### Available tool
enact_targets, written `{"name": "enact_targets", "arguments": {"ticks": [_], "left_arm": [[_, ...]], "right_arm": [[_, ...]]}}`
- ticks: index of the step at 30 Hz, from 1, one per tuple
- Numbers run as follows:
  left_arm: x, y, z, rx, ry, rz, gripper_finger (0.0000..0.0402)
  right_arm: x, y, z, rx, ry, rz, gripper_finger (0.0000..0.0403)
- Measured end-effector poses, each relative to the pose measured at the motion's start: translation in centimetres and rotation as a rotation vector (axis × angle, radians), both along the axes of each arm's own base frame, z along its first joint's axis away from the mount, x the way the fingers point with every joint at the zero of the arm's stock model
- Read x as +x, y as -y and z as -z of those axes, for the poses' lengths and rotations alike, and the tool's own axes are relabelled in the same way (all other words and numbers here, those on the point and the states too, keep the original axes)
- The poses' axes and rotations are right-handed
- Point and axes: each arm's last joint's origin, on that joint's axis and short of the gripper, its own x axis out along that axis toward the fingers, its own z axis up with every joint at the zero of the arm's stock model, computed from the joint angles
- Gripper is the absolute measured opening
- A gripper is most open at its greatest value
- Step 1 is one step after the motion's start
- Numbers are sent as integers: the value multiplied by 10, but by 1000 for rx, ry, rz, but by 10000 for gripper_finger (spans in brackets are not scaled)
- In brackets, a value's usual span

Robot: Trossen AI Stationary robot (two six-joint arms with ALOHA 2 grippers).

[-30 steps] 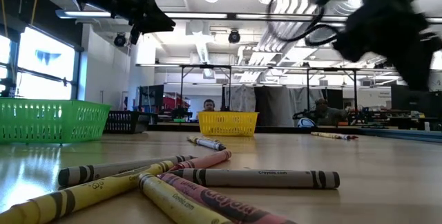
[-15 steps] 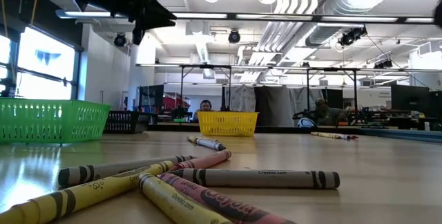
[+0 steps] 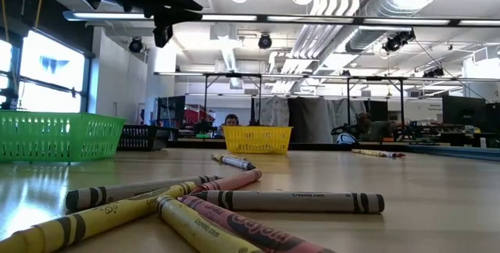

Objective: Sort crayons
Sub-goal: Put the red crayon into the black bin

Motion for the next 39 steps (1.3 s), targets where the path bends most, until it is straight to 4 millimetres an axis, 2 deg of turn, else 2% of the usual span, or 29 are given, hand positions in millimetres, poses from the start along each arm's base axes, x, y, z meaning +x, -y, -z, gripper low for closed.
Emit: {"name": "enact_targets", "arguments": {"ticks": [9,17,28,39], "left_arm": [[4,8,0,16,-5,-8,60],[4,8,0,-3,-6,-28,60],[4,7,0,-18,-9,-68,60],[4,7,0,-23,-10,-70,60]], "right_arm": [[-2,-6,21,109,61,-29,122],[-10,-2,40,154,26,-64,122],[-14,3,57,199,30,-92,122],[-14,-2,74,113,2,-126,122]]}}
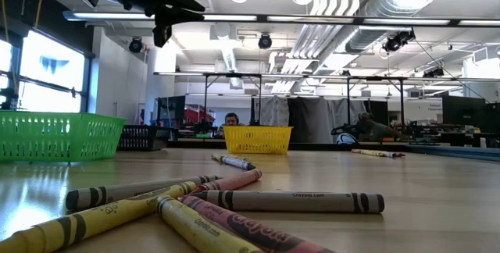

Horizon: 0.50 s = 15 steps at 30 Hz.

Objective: Sort crayons
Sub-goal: Put the red crayon into the black bin

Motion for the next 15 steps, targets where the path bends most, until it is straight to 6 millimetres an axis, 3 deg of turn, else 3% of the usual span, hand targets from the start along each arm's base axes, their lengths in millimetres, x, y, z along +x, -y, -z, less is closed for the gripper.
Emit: {"name": "enact_targets", "arguments": {"ticks": [9,15], "left_arm": [[0,0,0,-2,-3,0,60],[0,0,0,-2,-2,0,60]], "right_arm": [[2,1,-4,-88,35,20,117],[5,0,-7,-112,57,111,70]]}}
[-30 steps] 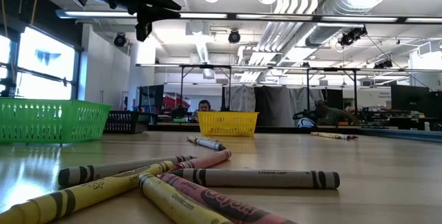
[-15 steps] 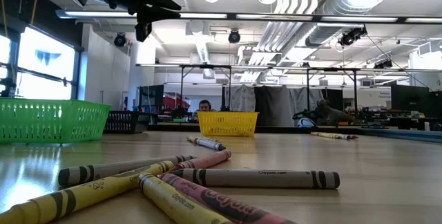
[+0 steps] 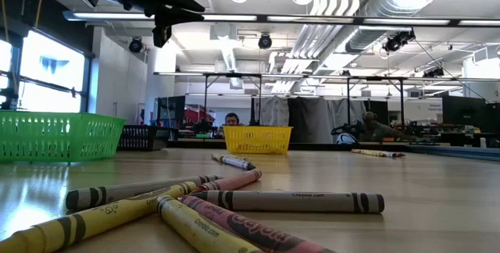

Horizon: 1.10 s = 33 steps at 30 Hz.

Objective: Sort crayons
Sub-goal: Put the red crayon into the black bin

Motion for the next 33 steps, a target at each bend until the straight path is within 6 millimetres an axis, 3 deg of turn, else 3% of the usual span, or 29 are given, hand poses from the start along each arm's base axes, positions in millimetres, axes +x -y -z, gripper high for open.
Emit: {"name": "enact_targets", "arguments": {"ticks": [7,14,22,33], "left_arm": [[0,0,0,3,-1,-14,60],[0,-1,0,5,-2,-21,60],[0,-1,0,-2,-1,-23,60],[0,-1,0,7,-1,-18,60]], "right_arm": [[8,5,0,-16,25,126,9],[14,9,0,-7,21,200,22],[13,8,-2,37,-21,374,7],[4,27,-27,-20,133,648,5]]}}
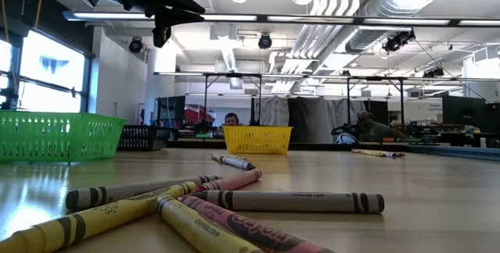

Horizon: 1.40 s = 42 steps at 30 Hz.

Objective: Sort crayons
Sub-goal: Put the red crayon into the black bin

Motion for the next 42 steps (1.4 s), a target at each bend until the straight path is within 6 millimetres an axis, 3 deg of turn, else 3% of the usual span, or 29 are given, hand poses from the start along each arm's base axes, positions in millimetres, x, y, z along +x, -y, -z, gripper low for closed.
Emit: {"name": "enact_targets", "arguments": {"ticks": [8,16,24,32,36,42], "left_arm": [[0,0,0,8,-1,3,60],[0,-3,-1,137,-17,-61,60],[6,-3,-4,128,42,-69,60],[22,-10,-2,86,133,-85,60],[37,-11,4,72,174,-13,60],[49,-16,5,153,265,9,73]], "right_arm": [[23,38,-27,-132,369,350,9],[57,88,-50,-308,689,687,16],[110,133,-85,-383,946,582,14],[124,187,-122,-401,1270,566,14],[137,197,-125,-378,1258,531,14],[176,200,-138,-397,1097,399,14]]}}
